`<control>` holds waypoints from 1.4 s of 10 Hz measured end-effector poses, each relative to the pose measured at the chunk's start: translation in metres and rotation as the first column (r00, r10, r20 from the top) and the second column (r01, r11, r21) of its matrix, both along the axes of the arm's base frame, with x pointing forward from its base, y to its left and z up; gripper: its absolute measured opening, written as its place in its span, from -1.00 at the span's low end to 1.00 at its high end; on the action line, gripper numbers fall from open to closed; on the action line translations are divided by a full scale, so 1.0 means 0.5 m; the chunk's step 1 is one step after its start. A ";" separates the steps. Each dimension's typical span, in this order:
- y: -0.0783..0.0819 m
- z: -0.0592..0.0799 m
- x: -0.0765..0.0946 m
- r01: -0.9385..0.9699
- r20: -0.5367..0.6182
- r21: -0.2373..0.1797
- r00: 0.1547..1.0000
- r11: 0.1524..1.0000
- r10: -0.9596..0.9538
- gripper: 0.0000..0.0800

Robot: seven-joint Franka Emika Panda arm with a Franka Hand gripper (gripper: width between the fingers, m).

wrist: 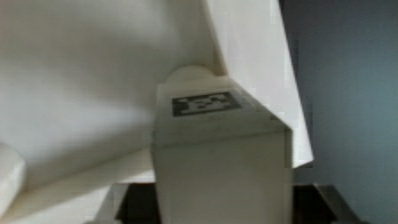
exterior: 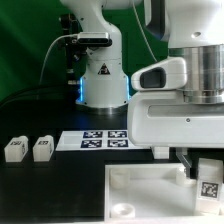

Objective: Assemble one leg

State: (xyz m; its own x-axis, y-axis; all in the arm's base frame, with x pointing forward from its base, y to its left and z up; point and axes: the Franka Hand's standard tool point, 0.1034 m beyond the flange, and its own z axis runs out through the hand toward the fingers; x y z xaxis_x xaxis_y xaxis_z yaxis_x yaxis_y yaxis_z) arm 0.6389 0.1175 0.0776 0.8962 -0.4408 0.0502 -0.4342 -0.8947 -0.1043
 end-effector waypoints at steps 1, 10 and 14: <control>-0.005 0.000 0.001 0.110 -0.009 0.014 0.994 0.994 -0.110 -0.24; -0.019 -0.005 -0.019 1.000 -0.235 0.008 0.028 0.027 -0.972 -0.25; -0.001 -0.013 -0.027 0.974 -0.219 0.027 0.227 0.227 -0.949 0.52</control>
Offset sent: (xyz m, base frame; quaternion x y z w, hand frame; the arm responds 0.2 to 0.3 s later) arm 0.0041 -0.0033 0.0069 -0.0366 0.0107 0.4533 0.8905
